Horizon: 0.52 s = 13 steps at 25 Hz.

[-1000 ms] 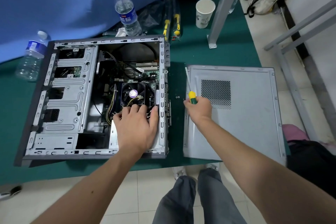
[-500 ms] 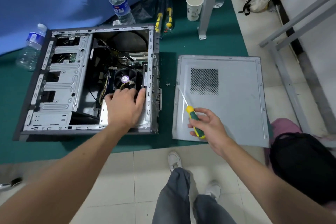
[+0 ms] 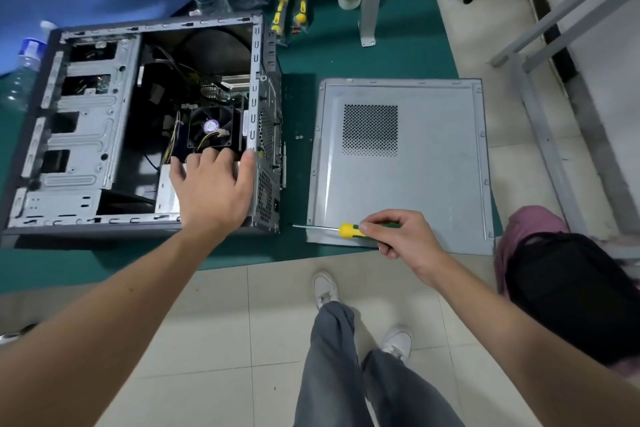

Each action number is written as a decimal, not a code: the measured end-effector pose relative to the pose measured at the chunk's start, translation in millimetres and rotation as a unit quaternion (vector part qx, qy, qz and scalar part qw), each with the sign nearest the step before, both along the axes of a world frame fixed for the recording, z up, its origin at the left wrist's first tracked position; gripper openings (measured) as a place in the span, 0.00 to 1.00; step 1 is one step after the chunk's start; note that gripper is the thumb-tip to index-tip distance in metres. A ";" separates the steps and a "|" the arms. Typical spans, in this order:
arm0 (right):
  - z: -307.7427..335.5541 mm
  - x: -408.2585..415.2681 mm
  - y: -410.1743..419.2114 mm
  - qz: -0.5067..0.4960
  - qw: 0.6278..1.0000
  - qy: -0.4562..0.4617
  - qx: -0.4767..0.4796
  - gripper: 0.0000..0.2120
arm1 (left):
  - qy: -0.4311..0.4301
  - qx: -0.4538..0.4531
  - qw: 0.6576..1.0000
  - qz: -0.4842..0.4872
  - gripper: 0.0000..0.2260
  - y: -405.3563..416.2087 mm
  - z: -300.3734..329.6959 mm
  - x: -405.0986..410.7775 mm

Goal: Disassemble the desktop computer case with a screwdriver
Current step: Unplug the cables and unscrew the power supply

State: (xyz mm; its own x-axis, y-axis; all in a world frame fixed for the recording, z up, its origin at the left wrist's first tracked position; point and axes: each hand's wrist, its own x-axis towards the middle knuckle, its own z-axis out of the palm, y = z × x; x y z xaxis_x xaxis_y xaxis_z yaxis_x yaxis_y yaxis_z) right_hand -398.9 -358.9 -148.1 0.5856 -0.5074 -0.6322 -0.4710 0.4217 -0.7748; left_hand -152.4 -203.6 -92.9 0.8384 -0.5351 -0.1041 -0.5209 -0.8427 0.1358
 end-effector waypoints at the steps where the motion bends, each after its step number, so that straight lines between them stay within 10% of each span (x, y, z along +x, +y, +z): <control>1: -2.9 2.7 -0.7 -0.002 1.000 -0.001 0.007 0.03 | -0.005 0.000 1.000 -0.004 0.26 -0.1 -0.6 -0.2; 13: -21.1 14.9 -4.1 0.005 0.998 0.021 0.054 0.04 | -0.007 -0.019 1.000 -0.010 0.24 -0.2 -1.4 -1.5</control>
State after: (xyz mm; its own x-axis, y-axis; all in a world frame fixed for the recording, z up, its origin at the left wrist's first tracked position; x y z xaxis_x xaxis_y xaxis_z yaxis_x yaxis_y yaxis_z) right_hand -384.0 -363.0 -169.2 0.5616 -0.4292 -0.7074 -0.5070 0.4971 -0.7042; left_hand -153.8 -203.8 -94.2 0.8285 -0.5554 -0.0709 -0.5401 -0.8262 0.1605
